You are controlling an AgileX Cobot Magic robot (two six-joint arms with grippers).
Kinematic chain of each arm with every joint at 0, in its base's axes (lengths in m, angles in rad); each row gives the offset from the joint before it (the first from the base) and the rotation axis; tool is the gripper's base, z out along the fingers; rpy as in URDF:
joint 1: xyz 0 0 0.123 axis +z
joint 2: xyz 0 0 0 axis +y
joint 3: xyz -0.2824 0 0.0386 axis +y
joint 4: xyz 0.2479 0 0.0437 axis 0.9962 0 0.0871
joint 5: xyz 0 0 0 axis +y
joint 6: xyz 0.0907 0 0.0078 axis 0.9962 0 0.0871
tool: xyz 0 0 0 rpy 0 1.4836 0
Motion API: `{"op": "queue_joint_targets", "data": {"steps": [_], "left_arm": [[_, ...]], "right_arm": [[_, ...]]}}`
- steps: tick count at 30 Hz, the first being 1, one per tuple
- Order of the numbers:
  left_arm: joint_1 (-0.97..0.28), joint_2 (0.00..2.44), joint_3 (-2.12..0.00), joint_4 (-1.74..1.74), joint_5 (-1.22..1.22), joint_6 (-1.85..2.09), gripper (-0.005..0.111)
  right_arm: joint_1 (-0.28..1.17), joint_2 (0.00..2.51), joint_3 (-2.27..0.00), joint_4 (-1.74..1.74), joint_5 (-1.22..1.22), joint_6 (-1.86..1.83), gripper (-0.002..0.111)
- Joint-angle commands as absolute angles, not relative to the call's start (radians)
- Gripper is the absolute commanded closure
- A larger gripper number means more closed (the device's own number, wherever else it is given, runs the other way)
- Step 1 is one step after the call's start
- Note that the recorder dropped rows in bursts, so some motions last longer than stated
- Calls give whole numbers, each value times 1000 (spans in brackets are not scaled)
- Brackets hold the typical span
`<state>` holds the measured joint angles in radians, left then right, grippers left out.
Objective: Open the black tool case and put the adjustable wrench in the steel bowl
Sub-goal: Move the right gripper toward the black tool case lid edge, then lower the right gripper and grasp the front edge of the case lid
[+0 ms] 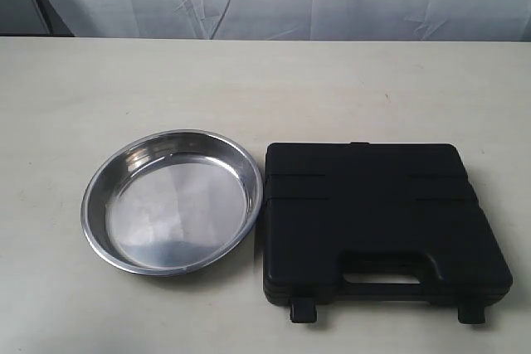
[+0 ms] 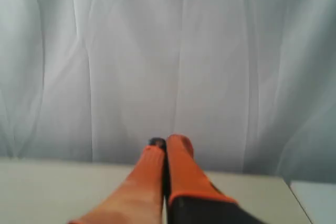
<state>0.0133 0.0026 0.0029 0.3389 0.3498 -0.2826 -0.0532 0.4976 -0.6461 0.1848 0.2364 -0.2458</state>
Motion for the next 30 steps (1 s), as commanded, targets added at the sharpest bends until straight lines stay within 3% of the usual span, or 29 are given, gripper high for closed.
{"op": "queue_joint_targets", "data": {"steps": [1, 6, 12, 24, 26, 30], "left_arm": [[17, 0, 0, 343, 340, -285, 107], [17, 0, 0, 343, 340, -285, 107], [17, 0, 0, 343, 340, -285, 107], [17, 0, 0, 343, 340, -285, 107], [17, 0, 0, 343, 340, -285, 107], [17, 0, 0, 343, 340, -285, 107]], "right_arm": [[28, 798, -869, 61, 607, -377, 109], [190, 1031, -1037, 51, 864, -478, 109], [378, 1202, -1072, 54, 1105, -501, 109], [543, 1314, -1000, 54, 1083, -498, 108], [550, 1321, -952, 54, 1035, -498, 101], [550, 1323, -877, 64, 955, -498, 73]]}}
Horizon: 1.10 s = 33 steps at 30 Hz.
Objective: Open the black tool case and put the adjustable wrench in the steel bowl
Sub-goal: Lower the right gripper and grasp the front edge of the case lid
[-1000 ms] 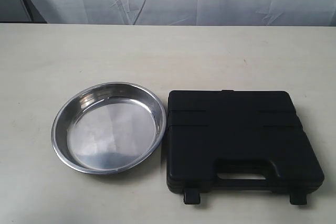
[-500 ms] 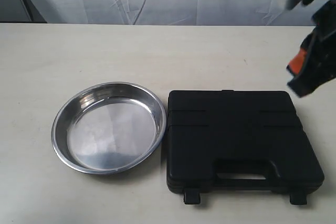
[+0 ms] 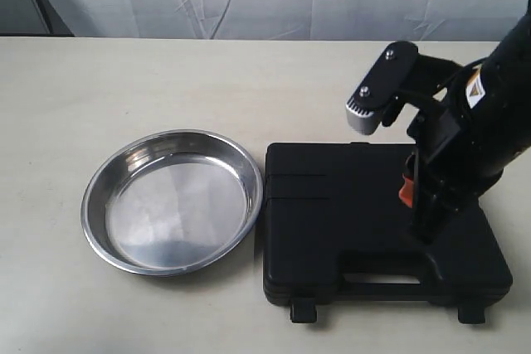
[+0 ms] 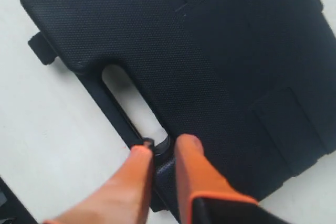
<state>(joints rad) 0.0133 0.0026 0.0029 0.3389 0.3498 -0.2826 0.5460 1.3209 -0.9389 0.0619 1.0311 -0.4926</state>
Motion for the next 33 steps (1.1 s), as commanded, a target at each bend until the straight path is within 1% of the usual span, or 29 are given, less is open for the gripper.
{"op": "queue_joint_targets", "data": {"steps": [1, 2, 3, 13, 20, 28, 33], "left_arm": [[17, 0, 0, 343, 340, -285, 107], [17, 0, 0, 343, 340, -285, 107], [17, 0, 0, 343, 340, -285, 107], [17, 0, 0, 343, 340, -285, 107], [17, 0, 0, 343, 340, -285, 107], [17, 0, 0, 343, 340, -285, 107], [17, 0, 0, 343, 340, -285, 107]], "right_arm": [[550, 1323, -868, 66, 951, -498, 66], [550, 1323, -860, 66, 951, -498, 61], [550, 1323, -852, 73, 951, -498, 59], [550, 1323, -748, 95, 898, -512, 60], [550, 1345, -727, 193, 875, -628, 60], [662, 1434, -710, 121, 817, -637, 60], [678, 1502, -710, 124, 779, -634, 60]]}}
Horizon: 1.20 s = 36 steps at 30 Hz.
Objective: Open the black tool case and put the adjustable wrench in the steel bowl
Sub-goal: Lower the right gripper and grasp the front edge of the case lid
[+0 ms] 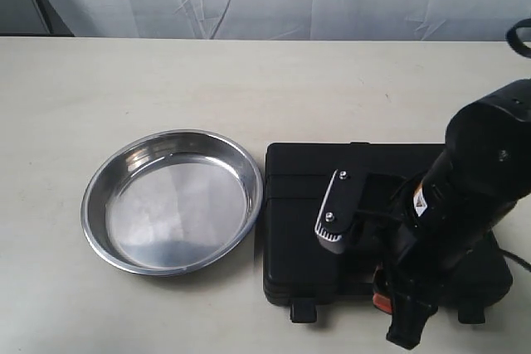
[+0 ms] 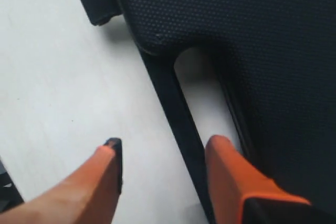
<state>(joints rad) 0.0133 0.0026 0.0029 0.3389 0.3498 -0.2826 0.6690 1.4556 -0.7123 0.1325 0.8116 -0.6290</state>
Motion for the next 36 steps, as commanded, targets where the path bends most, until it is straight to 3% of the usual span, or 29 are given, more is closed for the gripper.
{"op": "queue_joint_targets", "data": {"steps": [1, 13, 20, 36], "left_arm": [[17, 0, 0, 343, 340, -285, 107], [17, 0, 0, 343, 340, -285, 107], [17, 0, 0, 343, 340, -285, 107], [17, 0, 0, 343, 340, -285, 107]], "right_arm": [[678, 1518, -710, 121, 764, -634, 60], [678, 1639, -710, 117, 662, -632, 61], [678, 1639, -714, 141, 656, -626, 109], [678, 1469, -715, 130, 711, -627, 108]]}}
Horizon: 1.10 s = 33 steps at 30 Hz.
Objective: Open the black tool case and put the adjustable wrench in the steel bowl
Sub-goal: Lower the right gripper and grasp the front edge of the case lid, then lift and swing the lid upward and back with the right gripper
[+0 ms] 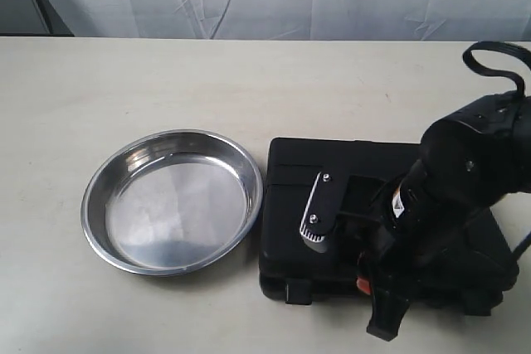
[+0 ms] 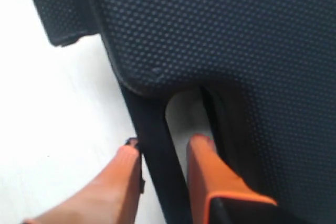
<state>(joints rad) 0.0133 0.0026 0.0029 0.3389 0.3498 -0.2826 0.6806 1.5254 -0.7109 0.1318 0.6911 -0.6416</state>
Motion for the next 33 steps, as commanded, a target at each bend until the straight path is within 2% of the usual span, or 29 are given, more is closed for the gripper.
{"op": "queue_joint_targets", "data": {"steps": [1, 8, 17, 25, 33], "left_arm": [[17, 0, 0, 343, 340, -285, 107], [17, 0, 0, 343, 340, -285, 107], [17, 0, 0, 343, 340, -285, 107], [17, 0, 0, 343, 340, -285, 107], [17, 0, 0, 343, 340, -285, 107]], "right_arm": [[678, 1445, -715, 129, 716, -626, 108], [678, 1301, -813, -33, 776, -497, 108], [676, 1288, -952, -364, 767, -308, 108], [672, 1292, -985, -709, 728, -123, 108], [567, 1364, -983, -736, 692, -111, 108]]}}
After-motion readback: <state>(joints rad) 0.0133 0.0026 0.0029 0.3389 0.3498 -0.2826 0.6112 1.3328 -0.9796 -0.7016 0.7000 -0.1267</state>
